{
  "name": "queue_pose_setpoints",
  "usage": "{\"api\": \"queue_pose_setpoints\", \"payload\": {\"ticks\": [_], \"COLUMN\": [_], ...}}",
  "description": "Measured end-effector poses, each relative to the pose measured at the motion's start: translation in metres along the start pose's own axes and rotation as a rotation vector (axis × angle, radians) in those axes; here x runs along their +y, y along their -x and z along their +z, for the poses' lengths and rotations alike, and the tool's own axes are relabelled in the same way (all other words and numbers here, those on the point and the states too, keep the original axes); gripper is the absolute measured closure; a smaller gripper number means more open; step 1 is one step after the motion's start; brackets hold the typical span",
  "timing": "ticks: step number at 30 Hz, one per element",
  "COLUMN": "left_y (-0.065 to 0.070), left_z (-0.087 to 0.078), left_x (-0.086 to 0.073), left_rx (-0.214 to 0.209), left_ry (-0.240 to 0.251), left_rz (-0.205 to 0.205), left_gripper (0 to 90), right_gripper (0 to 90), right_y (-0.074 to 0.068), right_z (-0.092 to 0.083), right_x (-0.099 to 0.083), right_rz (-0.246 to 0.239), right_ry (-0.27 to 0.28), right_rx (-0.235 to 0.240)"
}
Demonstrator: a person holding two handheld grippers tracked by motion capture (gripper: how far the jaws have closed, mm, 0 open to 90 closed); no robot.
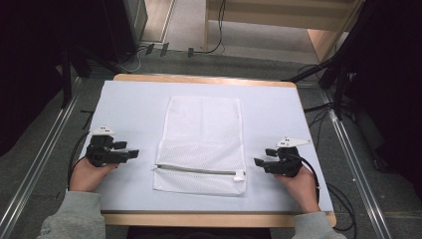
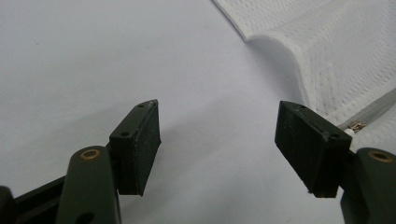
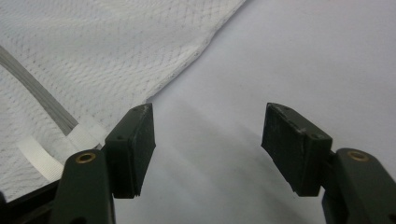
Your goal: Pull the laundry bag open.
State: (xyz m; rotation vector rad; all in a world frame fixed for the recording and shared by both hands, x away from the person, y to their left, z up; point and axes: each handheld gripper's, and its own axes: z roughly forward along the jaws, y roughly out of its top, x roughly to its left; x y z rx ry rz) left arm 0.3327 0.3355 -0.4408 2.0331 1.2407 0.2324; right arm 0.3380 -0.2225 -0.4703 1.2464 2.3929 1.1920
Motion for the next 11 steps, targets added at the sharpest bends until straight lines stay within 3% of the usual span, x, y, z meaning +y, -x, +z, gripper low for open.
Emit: {"api": "queue_pose_setpoints", "payload": {"ticks": [11], "left_y": [-0.0010], "left_z": [0.0046], "left_x": [0.0017], "left_rx": [0.027], "left_ry": [0.000], "left_rz": [0.019], "left_gripper": [27.7], "right_gripper": [30.3], "right_y": [0.0040], "right_z": [-0.0007], "right_x": [-0.0038], "right_rz": [0.003], "right_ry": [0.014], "right_rx": [-0.023]}}
